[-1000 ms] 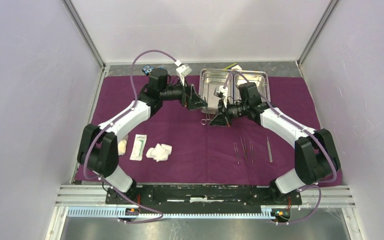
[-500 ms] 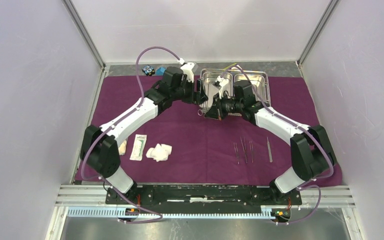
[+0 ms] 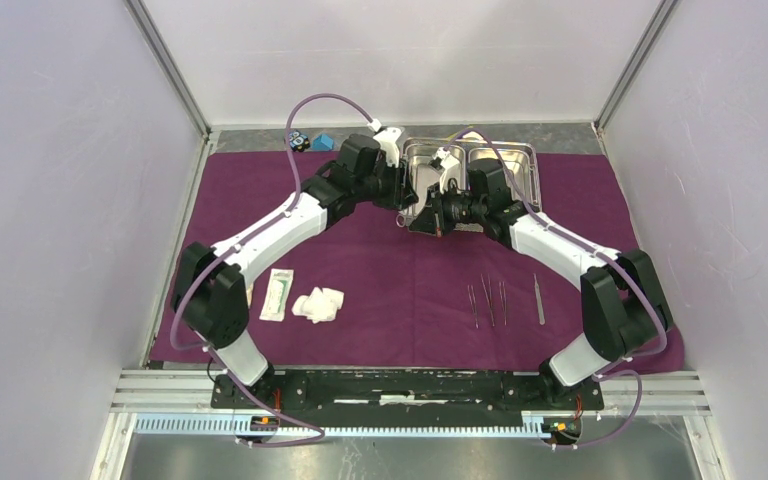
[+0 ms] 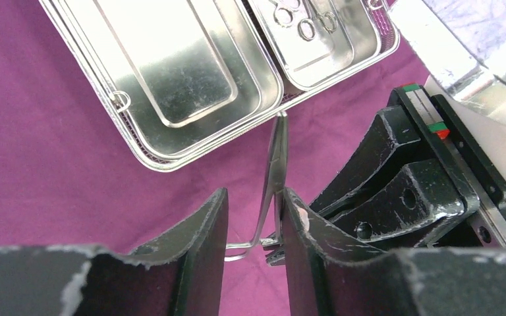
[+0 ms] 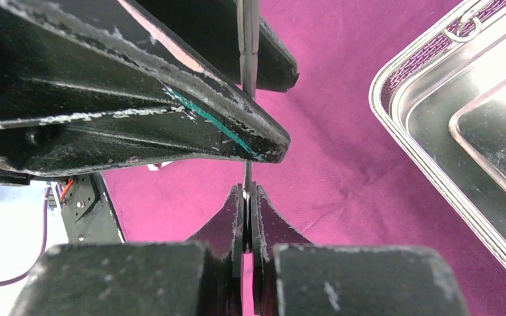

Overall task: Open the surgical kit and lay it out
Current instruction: Place the medical item in the surgical kit.

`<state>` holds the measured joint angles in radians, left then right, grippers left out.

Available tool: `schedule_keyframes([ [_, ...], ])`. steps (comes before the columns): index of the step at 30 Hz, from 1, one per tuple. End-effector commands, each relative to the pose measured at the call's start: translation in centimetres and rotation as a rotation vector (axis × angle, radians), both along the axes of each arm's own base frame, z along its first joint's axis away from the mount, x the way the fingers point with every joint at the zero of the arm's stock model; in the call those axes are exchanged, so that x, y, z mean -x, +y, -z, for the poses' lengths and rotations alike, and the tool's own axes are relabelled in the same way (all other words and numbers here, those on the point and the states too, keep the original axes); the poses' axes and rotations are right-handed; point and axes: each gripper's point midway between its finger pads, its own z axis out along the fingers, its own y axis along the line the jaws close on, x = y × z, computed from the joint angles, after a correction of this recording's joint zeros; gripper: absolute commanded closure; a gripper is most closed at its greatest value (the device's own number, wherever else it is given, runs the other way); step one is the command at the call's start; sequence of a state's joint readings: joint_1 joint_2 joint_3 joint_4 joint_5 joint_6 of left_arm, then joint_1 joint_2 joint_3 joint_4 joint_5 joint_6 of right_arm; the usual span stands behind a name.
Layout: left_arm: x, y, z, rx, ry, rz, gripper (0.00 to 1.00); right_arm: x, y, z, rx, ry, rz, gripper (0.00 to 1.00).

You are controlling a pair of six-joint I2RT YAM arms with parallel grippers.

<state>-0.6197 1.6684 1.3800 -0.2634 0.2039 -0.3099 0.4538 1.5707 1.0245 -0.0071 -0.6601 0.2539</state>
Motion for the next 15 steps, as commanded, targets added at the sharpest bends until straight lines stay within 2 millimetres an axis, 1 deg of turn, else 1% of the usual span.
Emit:
schedule_keyframes([
  [1, -0.83, -0.85, -1.76, 0.030, -0.037, -0.008, 0.60, -1.38, 0.69, -2.23, -0.036, -0.068, 0.007, 1.00],
  [6, -1.07, -1.16, -2.11, 0.014, -0.059, -0.001, 0.69, -1.41, 0.73, -1.90, -0.031, -0.058, 0.005, 1.00],
  [15, -1.01, -1.29, -1.57, -0.001, -0.055, 0.004, 0.74, -1.48, 0.76, -1.90, -0.030, -0.057, 0.005, 1.00],
])
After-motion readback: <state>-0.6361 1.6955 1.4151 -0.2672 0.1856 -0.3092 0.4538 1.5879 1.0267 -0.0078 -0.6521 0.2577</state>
